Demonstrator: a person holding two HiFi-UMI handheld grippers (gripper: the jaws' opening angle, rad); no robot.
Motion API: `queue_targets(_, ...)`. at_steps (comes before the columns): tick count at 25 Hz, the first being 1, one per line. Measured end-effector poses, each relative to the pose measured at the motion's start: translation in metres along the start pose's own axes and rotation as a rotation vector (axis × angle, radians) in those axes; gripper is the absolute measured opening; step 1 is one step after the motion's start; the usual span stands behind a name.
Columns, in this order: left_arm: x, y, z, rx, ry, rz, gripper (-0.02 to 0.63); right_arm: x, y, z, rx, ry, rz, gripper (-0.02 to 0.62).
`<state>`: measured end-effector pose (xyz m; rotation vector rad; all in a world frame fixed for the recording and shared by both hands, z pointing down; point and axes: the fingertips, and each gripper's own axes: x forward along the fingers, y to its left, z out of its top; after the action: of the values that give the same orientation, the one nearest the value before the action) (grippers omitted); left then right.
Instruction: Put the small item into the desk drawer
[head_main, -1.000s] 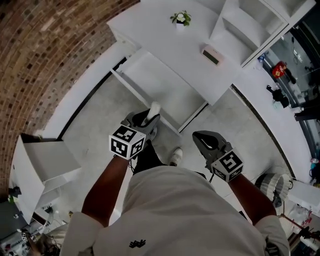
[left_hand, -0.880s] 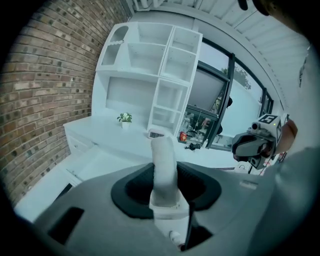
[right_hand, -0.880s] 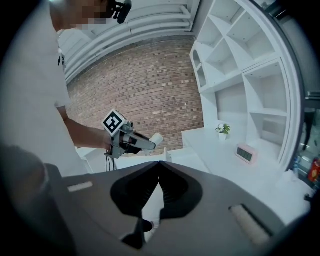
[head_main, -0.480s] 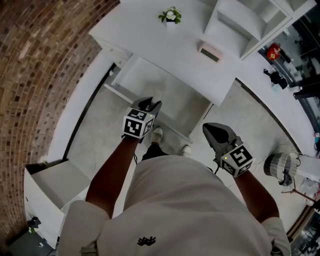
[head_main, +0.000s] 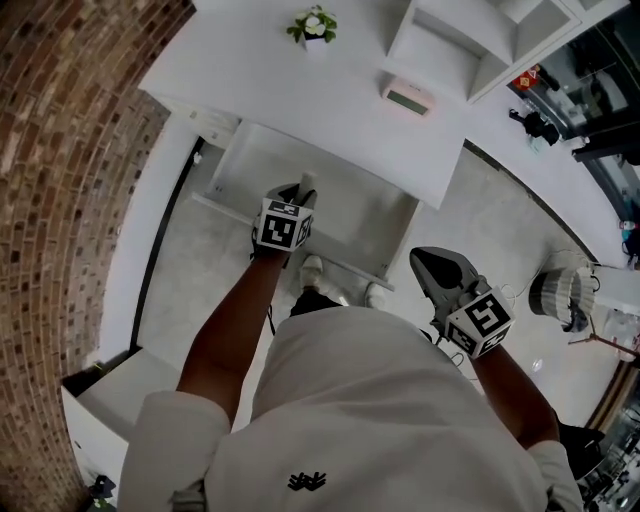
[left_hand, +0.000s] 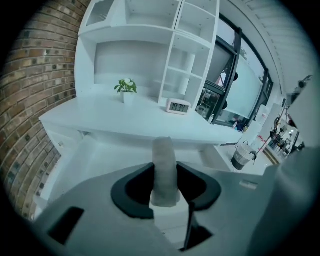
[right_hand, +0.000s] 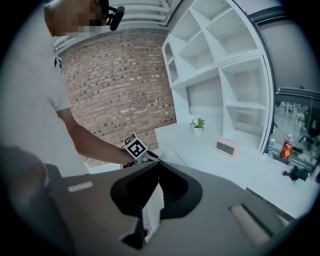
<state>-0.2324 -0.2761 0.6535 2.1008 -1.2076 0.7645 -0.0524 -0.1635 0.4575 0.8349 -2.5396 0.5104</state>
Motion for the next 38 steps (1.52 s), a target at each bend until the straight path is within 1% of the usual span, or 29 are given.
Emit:
queue_targets(11, 0.077, 0.018, -0.026, 0.03, 0.143, -0.017, 0.135, 0.007, -0.008, -0.002, 0.048, 0.018, -0.101, 0.014)
queue_targets(13, 0.081, 0.018, -0.028, 0.029, 0.174, -0.014, 0.135, 0.005, -0.01, -0.004, 0.057, 0.021, -0.121, 0.014)
queue_targets(18, 0.103, 0.016, -0.036, 0.036, 0.209, -0.032, 0.135, 0.004, -0.014, -0.009, 0.083, 0.037, -0.155, 0.014)
queue_targets(22, 0.114, 0.019, -0.046, 0.052, 0.253, -0.014, 0.135, 0.005, -0.015, -0.009, 0.094, 0.03, -0.173, 0.014)
queue_targets(32, 0.137, 0.017, -0.066, 0.086, 0.337, 0.002, 0.137, -0.002, -0.027, -0.015, 0.133, 0.039, -0.216, 0.014)
queue_targets(38, 0.145, 0.018, -0.075, 0.098, 0.369, 0.013, 0.138, -0.007, -0.035, -0.018, 0.143, 0.041, -0.232, 0.014)
